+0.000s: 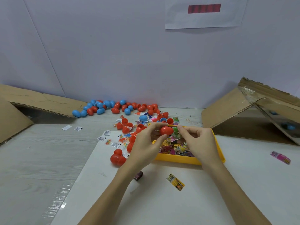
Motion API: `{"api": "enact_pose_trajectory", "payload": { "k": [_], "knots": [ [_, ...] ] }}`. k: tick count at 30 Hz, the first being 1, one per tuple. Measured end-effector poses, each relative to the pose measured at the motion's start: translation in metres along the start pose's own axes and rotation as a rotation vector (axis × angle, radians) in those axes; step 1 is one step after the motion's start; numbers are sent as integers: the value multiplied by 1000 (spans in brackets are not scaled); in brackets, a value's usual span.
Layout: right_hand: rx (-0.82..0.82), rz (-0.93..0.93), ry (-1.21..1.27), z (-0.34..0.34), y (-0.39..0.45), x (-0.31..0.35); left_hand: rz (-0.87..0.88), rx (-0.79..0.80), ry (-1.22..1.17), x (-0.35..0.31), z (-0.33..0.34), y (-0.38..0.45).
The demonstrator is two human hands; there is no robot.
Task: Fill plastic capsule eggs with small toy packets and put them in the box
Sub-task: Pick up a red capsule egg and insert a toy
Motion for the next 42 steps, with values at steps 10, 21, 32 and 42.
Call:
{"api": "enact_pose_trajectory", "payload": {
  "k": [10,21,32,42],
  "knots": [
    [-4,-1,39,3,0,-4,-41,42,-122,-2,1,0],
    [125,-27,204,11,-2,4,-46,-43,-121,-4,-3,0],
    [89,-71,166,15,-6,11,-55,-77,-135,-3,-4,1],
    [145,255,648,19,-9,6,148,-154,-86,-13,-9,-3]
  ]
}}
Point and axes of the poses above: each hand's wrist, its own y-axis towards the middle knuckle, its own z-axis out of the palm, x = y × z, the point moved 4 cm from there along y, towards the middle knuckle, and after that the axes turned 10 degrees about y, right-handed, at the moved point
